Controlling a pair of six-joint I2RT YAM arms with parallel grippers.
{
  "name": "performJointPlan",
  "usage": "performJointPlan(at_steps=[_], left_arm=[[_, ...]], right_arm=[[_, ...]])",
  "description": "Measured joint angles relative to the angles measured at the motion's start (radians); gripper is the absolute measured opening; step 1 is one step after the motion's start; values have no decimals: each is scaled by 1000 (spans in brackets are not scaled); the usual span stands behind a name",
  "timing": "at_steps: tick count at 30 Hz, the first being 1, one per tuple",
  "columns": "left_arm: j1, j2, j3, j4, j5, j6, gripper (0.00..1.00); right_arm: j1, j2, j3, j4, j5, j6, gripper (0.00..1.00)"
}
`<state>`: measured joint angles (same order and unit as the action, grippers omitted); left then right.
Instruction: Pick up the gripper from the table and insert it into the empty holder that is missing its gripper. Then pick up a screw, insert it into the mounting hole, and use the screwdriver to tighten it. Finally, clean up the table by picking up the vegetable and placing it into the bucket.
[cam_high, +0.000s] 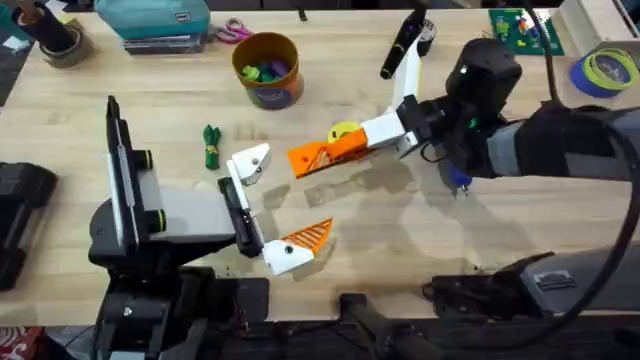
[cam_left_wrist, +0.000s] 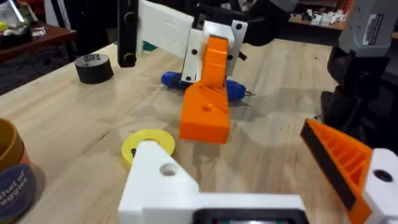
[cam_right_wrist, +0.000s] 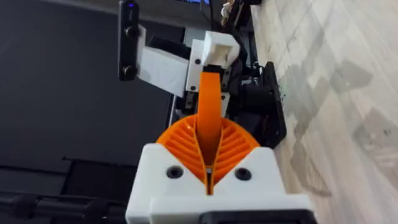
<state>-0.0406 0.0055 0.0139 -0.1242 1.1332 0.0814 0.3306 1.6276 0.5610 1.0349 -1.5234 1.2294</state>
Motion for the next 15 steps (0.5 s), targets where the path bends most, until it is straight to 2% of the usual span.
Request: performJointPlan(at_steps=[5, 15], left_arm=[[0, 0, 0, 0, 0, 0, 985], [0, 0, 0, 0, 0, 0, 986]], right_arm=[[23, 0, 0, 131, 0, 116, 10], [37, 0, 0, 140, 0, 222, 10]])
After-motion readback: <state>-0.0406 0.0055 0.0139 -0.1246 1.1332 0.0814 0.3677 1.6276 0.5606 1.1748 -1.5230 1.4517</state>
